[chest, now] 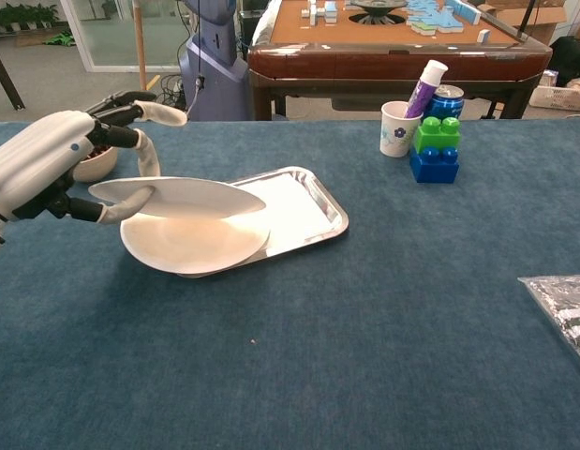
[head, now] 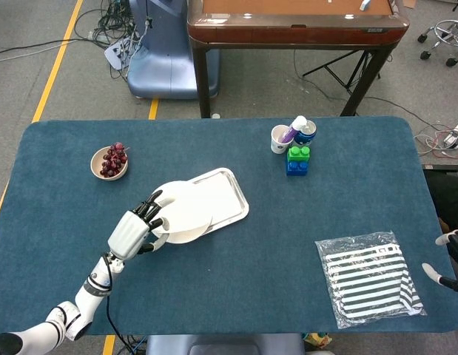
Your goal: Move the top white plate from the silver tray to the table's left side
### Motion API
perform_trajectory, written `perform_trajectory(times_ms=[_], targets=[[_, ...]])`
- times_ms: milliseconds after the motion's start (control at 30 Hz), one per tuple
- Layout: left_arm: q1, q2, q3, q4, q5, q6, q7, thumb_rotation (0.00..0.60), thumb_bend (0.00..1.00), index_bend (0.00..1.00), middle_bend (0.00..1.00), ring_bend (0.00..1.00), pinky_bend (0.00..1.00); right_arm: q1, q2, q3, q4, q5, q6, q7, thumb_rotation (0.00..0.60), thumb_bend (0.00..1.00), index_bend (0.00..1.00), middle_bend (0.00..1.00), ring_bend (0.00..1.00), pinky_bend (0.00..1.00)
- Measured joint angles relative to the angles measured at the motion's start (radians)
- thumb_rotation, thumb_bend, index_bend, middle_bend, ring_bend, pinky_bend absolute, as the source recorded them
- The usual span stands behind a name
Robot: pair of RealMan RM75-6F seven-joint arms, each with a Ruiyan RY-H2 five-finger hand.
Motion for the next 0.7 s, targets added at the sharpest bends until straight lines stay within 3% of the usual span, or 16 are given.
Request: perform_trajectory(times_ms=[700], targets=[[-0.012,0.094,-0.027,-0.126,0.008,0.037,0.054,0.600,0.38,0.68,0.18,0.04,0.29,0.003,-0.004,-0.001,0.002,0.005,-0.006,-0.006,0.600,0.19,0.46,0.40,0.34,0.41]])
